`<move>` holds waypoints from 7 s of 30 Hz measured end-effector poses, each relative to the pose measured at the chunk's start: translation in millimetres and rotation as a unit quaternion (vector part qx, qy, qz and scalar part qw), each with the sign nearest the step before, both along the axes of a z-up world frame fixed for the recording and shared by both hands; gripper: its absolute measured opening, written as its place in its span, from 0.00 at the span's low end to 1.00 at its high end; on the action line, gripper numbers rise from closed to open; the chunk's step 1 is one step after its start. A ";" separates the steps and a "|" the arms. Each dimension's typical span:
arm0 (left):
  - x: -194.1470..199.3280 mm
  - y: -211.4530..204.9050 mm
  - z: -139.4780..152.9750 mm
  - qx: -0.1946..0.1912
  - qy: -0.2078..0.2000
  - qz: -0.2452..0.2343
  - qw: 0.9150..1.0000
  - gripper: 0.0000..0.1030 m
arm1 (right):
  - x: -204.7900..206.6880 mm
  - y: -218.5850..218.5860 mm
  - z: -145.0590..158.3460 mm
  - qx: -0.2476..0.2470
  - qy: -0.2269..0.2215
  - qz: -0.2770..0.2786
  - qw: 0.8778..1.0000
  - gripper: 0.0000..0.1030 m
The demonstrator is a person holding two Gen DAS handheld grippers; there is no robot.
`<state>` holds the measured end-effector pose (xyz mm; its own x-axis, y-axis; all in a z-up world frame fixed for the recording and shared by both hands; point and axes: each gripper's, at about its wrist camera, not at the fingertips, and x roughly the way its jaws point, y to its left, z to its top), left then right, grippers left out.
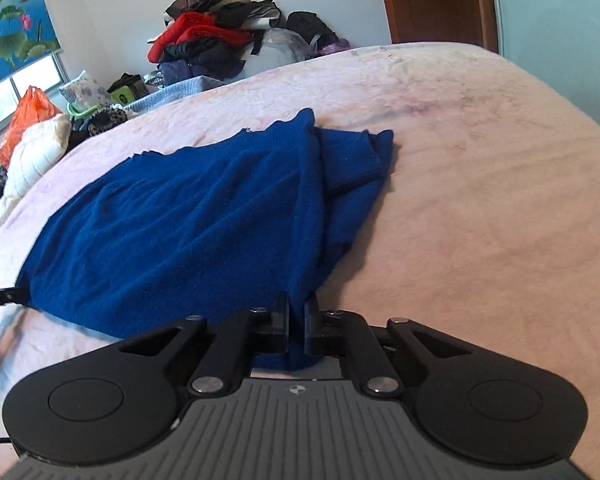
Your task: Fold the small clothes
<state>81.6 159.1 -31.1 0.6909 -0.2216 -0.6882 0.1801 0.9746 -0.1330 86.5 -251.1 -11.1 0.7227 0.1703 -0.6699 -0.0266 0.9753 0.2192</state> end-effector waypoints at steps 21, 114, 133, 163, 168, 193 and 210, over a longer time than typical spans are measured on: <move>-6.2 -17.3 17.7 0.084 0.013 0.061 0.994 0.17 | 15.9 72.3 30.5 -0.054 -0.069 0.076 0.993 0.78; 190.5 -45.6 57.6 -0.148 0.051 -0.017 0.987 0.10 | -6.7 249.5 55.4 -0.119 -0.172 0.252 0.945 0.07; 172.4 -201.1 77.5 -0.150 0.036 -0.085 0.984 0.10 | -7.9 69.8 35.4 0.082 -0.148 0.101 0.980 0.06; 154.8 -323.5 41.5 -0.110 0.029 -0.162 0.980 0.74 | -26.1 -25.5 -25.4 0.167 -0.080 0.017 0.983 0.54; 147.0 -311.1 62.8 -0.102 0.001 -0.173 0.980 0.74 | -22.6 -25.1 -23.9 0.177 -0.080 0.036 0.980 0.64; -25.2 -199.2 -16.0 0.195 -0.185 -0.233 0.935 0.91 | 43.5 14.9 -13.4 0.143 -0.022 0.063 0.988 0.19; -13.0 -166.9 -8.0 0.124 -0.131 -0.211 0.961 0.91 | 4.5 -65.6 -28.6 0.298 0.022 0.018 0.954 0.48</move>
<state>68.6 -7.8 -39.1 0.7326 -0.3708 -0.5708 0.5610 0.8037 0.1980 91.1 -316.8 -39.7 0.6820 0.5546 -0.4767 -0.0353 0.6760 0.7360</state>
